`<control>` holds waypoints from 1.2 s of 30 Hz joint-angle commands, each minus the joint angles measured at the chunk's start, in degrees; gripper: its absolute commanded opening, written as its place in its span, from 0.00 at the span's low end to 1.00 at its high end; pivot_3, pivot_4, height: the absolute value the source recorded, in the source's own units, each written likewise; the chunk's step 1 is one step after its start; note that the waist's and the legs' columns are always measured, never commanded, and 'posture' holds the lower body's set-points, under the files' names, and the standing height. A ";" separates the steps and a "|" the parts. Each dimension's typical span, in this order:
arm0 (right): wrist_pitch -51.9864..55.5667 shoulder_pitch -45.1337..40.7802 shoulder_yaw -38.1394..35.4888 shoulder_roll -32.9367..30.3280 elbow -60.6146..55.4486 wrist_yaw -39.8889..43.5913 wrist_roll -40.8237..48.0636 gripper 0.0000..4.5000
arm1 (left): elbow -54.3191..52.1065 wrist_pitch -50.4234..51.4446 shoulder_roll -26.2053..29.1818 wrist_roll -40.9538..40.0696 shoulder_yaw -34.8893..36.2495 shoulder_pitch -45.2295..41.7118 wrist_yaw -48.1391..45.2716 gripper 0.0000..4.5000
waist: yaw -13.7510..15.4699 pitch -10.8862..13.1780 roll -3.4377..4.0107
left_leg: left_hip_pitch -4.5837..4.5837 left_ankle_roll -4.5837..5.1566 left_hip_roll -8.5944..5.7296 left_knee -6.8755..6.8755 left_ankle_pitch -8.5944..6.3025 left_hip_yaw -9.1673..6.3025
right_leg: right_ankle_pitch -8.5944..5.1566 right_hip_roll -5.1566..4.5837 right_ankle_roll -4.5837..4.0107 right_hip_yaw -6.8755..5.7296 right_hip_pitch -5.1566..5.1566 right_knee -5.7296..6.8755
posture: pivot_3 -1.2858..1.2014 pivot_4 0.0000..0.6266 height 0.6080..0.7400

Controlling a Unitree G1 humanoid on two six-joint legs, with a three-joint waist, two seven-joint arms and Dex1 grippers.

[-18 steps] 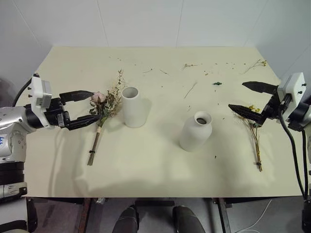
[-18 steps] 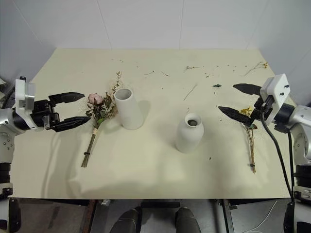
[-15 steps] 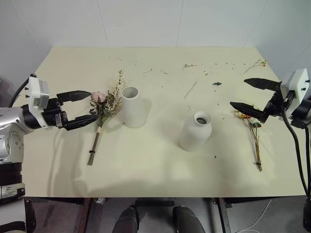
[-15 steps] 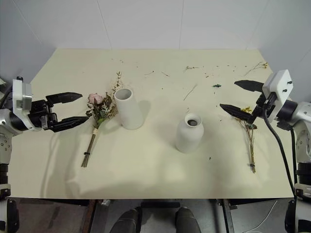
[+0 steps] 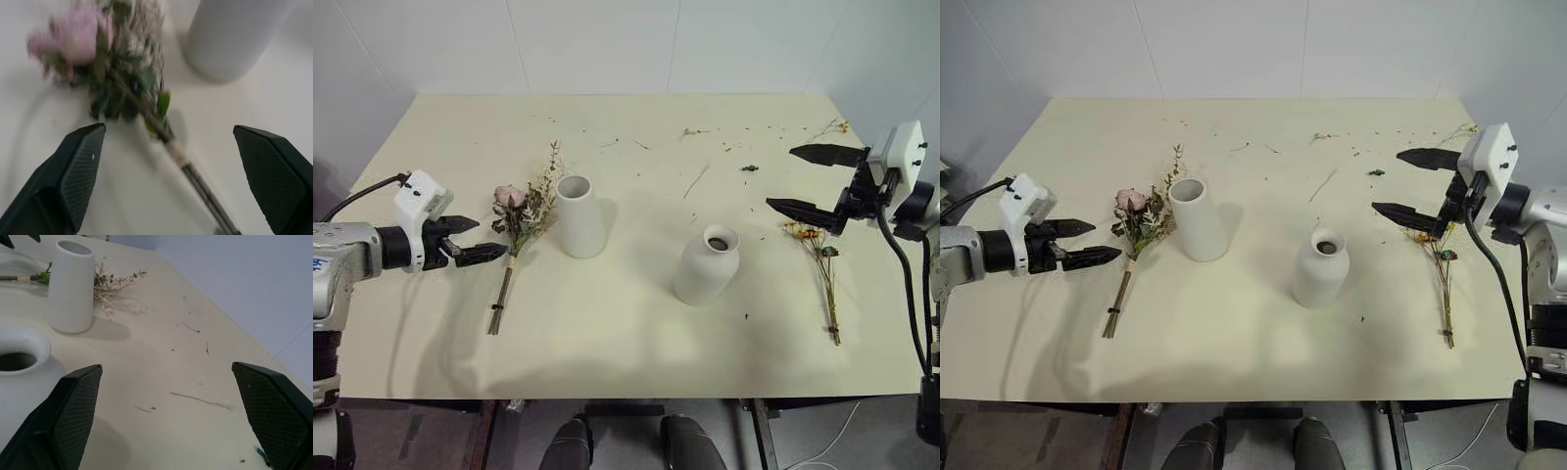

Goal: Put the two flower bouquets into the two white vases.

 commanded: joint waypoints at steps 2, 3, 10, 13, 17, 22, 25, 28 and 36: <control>-2.24 -2.02 -0.10 1.10 1.16 0.83 0.00 1.00 | -5.43 16.17 0.40 1.45 -4.04 -6.93 8.26 0.99 | 0.10 0.01 -0.02 | -0.03 -0.02 -0.03 0.05 0.01 -0.04 | 0.00 -0.01 0.00 -0.02 0.00 0.03 | 0.52 0.24 1.00; -2.13 -1.98 0.03 1.24 0.75 0.82 0.00 1.00 | -5.88 17.33 1.41 1.73 -5.15 -6.89 8.45 0.99 | 0.04 0.01 -0.01 | -0.02 -0.02 -0.05 0.06 0.01 -0.03 | 0.00 -0.03 0.00 -0.01 0.01 0.03 | 0.52 0.24 1.00; -3.12 -2.44 0.10 1.60 0.92 3.52 0.65 1.00 | -6.49 23.95 -2.07 -0.10 -10.30 -8.11 10.05 0.99 | -0.18 0.01 -0.01 | -0.02 -0.06 -0.03 -0.05 0.03 -0.01 | -0.01 0.00 -0.01 0.00 -0.07 0.02 | 0.52 0.24 1.00; -2.98 -2.46 0.16 1.83 -0.32 4.09 1.09 1.00 | -5.42 23.25 -1.44 0.51 -12.13 -7.67 10.06 0.99 | -0.15 0.01 -0.01 | -0.03 -0.06 -0.03 -0.04 0.03 -0.01 | -0.01 -0.01 -0.01 0.00 -0.07 0.01 | 0.52 0.24 1.00; -2.44 -2.02 0.18 2.11 -2.18 4.53 1.61 1.00 | -0.20 21.46 -2.85 1.90 -12.58 -7.48 11.35 0.99 | -0.15 0.01 -0.01 | -0.02 -0.07 -0.03 -0.04 0.04 -0.01 | -0.01 -0.01 -0.01 0.00 -0.07 0.02 | 0.52 0.24 1.00; -1.89 -1.56 -0.15 2.27 -3.84 4.13 2.20 1.00 | 1.48 20.66 -5.97 1.23 -12.90 -6.90 11.37 0.86 | 0.11 0.00 -0.02 | -0.03 -0.07 -0.06 0.00 0.04 -0.01 | -0.01 -0.04 -0.01 0.00 -0.05 0.02 | 0.52 0.24 1.00; -2.07 -1.52 -0.19 2.37 -3.84 3.93 2.06 1.00 | 2.82 19.31 -6.50 1.96 -13.51 -6.58 11.29 0.65 | 0.33 0.00 -0.02 | -0.02 -0.07 -0.06 0.04 0.04 -0.01 | -0.01 -0.04 -0.01 0.00 -0.04 0.04 | 0.52 0.24 1.00; -2.22 -1.57 -0.47 2.25 -3.76 3.81 2.04 1.00 | 3.77 18.09 -6.57 2.34 -14.09 -6.82 10.86 0.45 | 0.50 0.00 -0.02 | -0.02 -0.07 -0.07 0.05 0.04 -0.01 | -0.01 -0.05 -0.01 0.00 -0.03 0.05 | 0.52 0.24 1.00; -2.78 -2.12 -0.51 2.26 -3.16 3.39 1.65 1.00 | 10.73 10.54 -6.17 4.60 -11.51 -9.80 10.68 0.01 | 1.24 0.00 -0.01 | -0.02 -0.07 -0.07 0.05 0.04 -0.01 | -0.01 -0.05 -0.01 0.00 -0.03 0.05 | 0.52 0.24 1.00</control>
